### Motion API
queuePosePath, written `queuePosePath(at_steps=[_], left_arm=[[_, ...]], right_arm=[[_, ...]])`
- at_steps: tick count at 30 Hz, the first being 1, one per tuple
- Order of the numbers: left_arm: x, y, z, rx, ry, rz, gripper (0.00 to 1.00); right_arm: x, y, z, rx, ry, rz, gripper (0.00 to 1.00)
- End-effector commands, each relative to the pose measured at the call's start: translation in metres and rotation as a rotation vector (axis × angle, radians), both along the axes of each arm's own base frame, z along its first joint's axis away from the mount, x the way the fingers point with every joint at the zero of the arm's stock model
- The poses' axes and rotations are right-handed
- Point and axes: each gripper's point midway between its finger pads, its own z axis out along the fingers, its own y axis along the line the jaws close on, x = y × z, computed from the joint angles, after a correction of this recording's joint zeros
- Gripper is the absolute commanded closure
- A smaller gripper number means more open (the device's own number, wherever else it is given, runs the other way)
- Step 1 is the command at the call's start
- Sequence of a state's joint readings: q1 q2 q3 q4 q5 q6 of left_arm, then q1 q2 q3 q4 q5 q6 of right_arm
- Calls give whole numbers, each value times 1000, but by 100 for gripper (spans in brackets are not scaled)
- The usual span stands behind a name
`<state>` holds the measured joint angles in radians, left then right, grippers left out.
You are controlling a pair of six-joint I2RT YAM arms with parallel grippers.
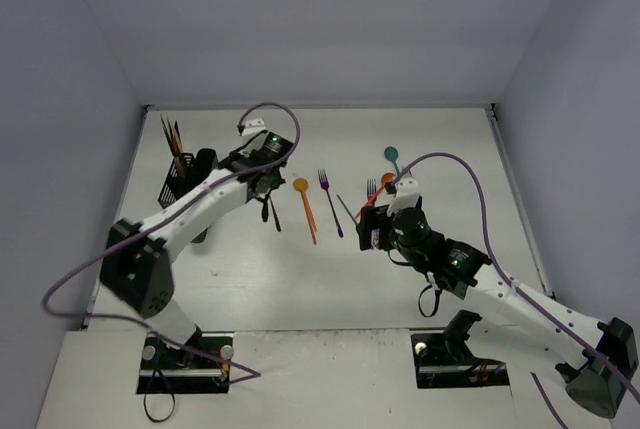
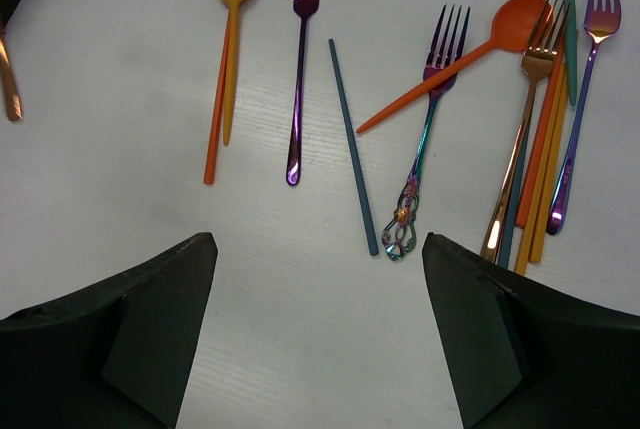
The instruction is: Sort the eating utensils into containers
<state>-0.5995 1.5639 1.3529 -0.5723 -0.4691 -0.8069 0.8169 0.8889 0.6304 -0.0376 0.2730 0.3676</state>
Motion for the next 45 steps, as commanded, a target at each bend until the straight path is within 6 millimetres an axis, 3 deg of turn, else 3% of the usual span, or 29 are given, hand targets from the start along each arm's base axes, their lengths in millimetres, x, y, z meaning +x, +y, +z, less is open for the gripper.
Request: queuePosePath(at_steps=[1,2,3,5,7,13,22,28,45], left_arm=[[-8,68,120,200,-377,34,100],[-9,78,136,204,-444,50,100],[-11,96,130,233,-452,73,100],[-17,127,146,231,-531,103,100],[-13,159,147,232,-573,135,100],[1,205,166,258,-718,111,100],[36,235,161,327,-752,71,100],[59,238,143,321,-747,46,100],[59,247,61,288,-674,93,99]], right_arm=[[10,6,20,52,-43,-19,19],[10,6,21,53,-45,-18,19],[10,6,21,54,-46,-16,19],[10,6,22,54,-47,-12,19],[10,7,23,53,-48,-9,19],[10,9,20,44,-42,5,19],[7,10,20,43,-42,25,20],[6,10,21,45,-47,35,19],[6,9,15,33,-34,28,20]])
